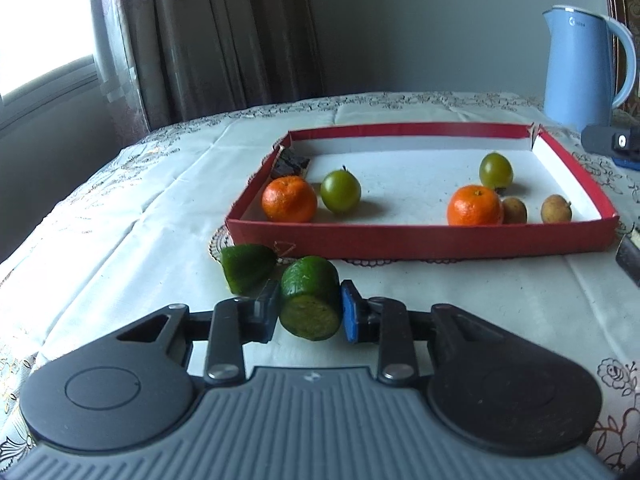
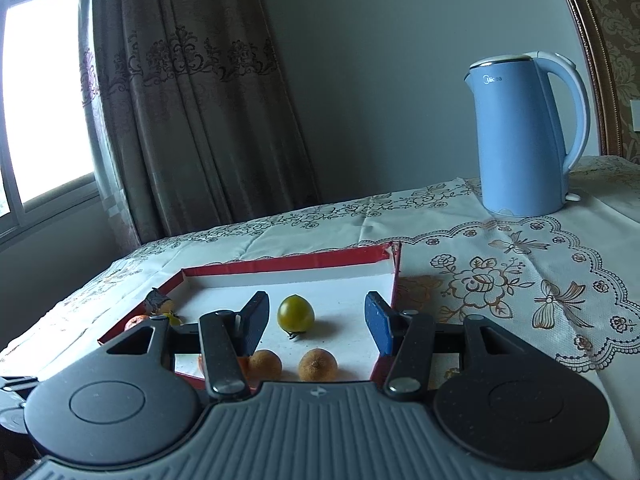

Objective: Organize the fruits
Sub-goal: 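Carry the cucumber piece into the box with the left gripper while the right gripper approaches the wooden cylinder, then grasp the brown wooden cylinder with the right gripper and drop it into the box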

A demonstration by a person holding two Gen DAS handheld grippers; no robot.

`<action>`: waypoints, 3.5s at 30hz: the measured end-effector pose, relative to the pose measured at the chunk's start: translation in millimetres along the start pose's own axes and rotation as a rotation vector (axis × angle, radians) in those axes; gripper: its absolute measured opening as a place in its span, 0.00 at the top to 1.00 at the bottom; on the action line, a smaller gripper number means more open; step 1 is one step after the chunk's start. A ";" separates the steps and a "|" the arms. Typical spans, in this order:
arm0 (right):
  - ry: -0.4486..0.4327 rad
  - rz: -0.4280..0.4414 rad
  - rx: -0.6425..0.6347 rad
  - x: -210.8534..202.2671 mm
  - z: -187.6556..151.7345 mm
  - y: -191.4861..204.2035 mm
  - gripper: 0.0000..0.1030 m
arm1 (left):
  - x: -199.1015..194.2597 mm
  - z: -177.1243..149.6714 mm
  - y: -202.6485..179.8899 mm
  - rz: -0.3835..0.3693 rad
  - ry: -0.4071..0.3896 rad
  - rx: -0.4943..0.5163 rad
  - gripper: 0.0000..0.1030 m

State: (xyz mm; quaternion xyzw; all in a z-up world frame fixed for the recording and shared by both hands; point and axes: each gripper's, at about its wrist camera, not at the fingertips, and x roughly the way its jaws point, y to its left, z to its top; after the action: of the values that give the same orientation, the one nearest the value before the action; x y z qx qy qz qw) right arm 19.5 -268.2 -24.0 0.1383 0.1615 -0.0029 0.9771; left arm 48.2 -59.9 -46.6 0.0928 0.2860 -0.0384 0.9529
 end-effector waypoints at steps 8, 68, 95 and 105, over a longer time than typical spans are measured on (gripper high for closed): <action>0.023 -0.047 -0.006 -16.1 -10.3 -4.6 0.50 | -7.4 4.4 16.4 -0.006 -0.037 -0.015 0.72; 0.296 -0.139 -0.224 -5.6 -35.8 -11.5 0.51 | -45.5 -5.8 71.3 -0.074 -0.214 0.037 0.17; 0.156 -0.116 -0.197 -26.0 -4.0 7.0 0.69 | -20.6 -28.4 87.4 -0.117 -0.125 -0.036 0.11; 0.106 -0.055 -0.210 11.5 28.0 41.6 0.69 | -16.1 -28.2 86.6 -0.124 -0.097 -0.036 0.11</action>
State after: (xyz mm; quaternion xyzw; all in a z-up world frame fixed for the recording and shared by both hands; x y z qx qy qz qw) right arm 41.3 -235.3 9.0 0.0308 0.2159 -0.0056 0.9759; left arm 30.5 30.8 -47.4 0.0560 0.2455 -0.0965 0.9629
